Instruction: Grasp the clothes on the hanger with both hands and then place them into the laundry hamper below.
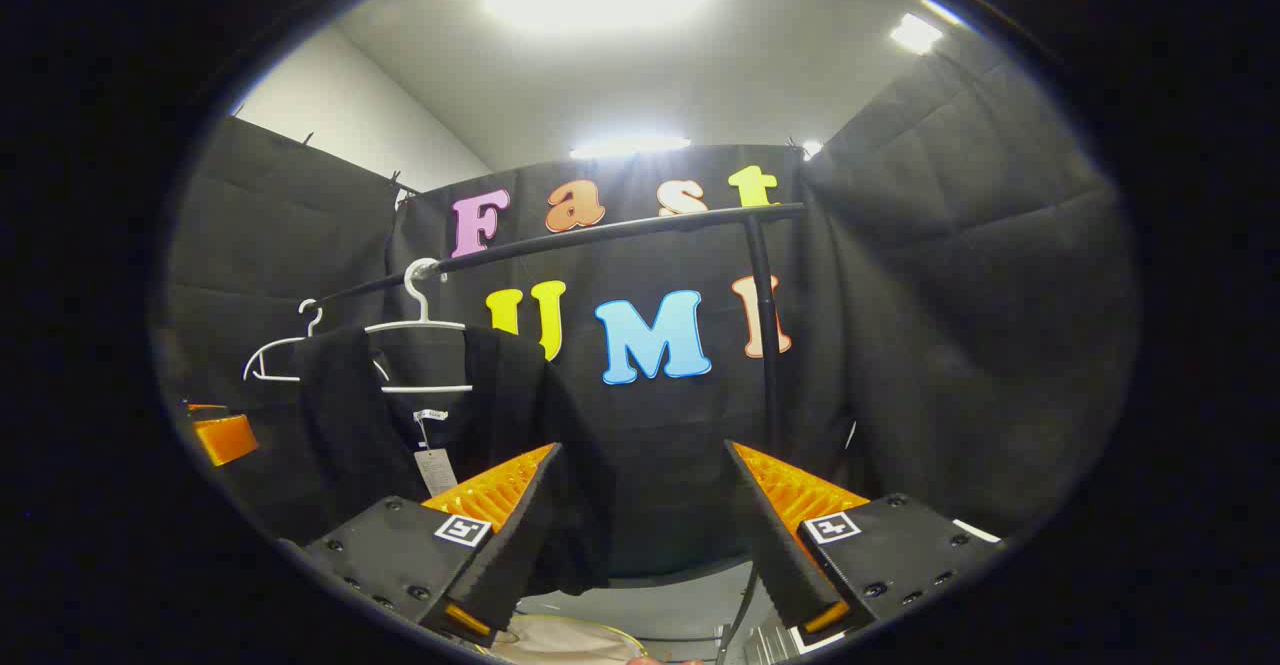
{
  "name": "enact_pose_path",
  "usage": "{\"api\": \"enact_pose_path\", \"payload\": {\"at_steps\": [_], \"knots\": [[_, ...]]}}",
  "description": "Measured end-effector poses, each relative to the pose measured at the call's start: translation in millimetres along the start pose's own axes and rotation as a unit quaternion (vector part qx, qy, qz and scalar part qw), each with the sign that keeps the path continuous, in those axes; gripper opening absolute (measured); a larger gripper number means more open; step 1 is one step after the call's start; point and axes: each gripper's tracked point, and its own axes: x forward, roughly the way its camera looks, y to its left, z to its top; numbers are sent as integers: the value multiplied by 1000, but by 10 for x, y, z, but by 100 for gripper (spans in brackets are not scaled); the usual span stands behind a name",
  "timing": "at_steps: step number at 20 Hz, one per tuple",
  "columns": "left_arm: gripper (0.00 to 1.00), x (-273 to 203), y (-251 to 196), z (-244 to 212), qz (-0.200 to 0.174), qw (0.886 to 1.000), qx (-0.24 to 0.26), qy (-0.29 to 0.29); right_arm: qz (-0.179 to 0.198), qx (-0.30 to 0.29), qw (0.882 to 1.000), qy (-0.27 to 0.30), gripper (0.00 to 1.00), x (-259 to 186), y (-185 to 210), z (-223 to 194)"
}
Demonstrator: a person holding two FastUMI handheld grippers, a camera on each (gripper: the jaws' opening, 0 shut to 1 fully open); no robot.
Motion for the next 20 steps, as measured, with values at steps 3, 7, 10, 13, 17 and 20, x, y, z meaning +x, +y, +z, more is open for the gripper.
{"api": "enact_pose_path", "payload": {"at_steps": [3, 7, 10, 13, 17, 20], "knots": [[94, -15, 47, -8, 3, 1000, -4, 2, -1, -3, 1000, 4, 92, 5, 23, -35], [94, -23, 103, -44, 6, 1000, 3, 4, 3, -2, 1000, 7, 98, -15, 76, -48], [94, -9, 108, -99, 5, 1000, -5, 11, 3, -8, 1000, 11, 98, -36, 103, -81], [94, 26, 125, -144, 3, 1000, -6, 17, -3, -10, 1000, 14, 98, -37, 92, -113], [94, 68, 140, -161, 1, 1000, -10, 25, -10, -8, 1000, 18, 98, -39, 79, -150], [94, 98, 162, -171, 3, 1000, -8, 27, -17, -12, 1000, 19, 98, -27, 85, -160]]}}
